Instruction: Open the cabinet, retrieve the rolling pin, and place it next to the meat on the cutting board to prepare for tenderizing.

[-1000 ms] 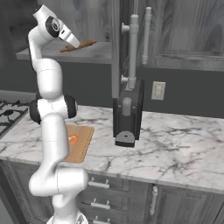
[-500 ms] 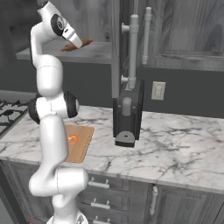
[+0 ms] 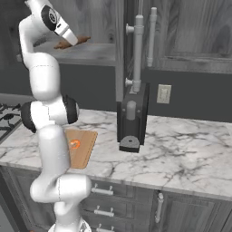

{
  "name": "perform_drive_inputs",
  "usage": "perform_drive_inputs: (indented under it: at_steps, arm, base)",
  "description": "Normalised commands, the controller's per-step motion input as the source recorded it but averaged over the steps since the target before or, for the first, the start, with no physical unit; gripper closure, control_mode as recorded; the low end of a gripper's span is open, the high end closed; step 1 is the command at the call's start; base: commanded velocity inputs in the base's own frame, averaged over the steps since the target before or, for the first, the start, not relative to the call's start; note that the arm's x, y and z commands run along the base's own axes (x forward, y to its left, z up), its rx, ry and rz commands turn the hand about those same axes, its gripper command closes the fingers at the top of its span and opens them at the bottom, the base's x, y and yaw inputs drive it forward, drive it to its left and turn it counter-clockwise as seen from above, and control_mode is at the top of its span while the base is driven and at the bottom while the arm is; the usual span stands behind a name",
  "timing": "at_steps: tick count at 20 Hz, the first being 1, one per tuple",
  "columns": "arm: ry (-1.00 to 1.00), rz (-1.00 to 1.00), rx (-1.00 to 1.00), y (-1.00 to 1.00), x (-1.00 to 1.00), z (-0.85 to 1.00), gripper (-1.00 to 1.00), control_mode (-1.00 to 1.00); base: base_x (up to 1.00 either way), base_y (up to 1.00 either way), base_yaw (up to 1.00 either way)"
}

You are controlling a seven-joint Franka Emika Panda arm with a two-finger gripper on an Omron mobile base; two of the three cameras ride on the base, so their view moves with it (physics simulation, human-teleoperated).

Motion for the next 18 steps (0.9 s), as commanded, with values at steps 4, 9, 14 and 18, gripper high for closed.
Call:
perform_drive_inputs:
  at_steps: [4,9,14,18]
  arm:
    - [-0.32,0.0,0.0,-0.11,-0.98,-0.19,1.0,-1.0]
    - [-0.28,0.0,0.03,-0.41,-1.0,-0.24,1.0,-1.0]
    - [-0.18,0.0,0.08,-0.41,-1.0,-0.28,1.0,-1.0]
    - [-0.07,0.0,0.07,-0.29,-1.0,-0.28,1.0,-1.0]
  base:
    - [0.0,0.0,0.0]
    - [0.0,0.0,0.0]
    - [0.0,0.0,0.0]
    - [0.0,0.0,0.0]
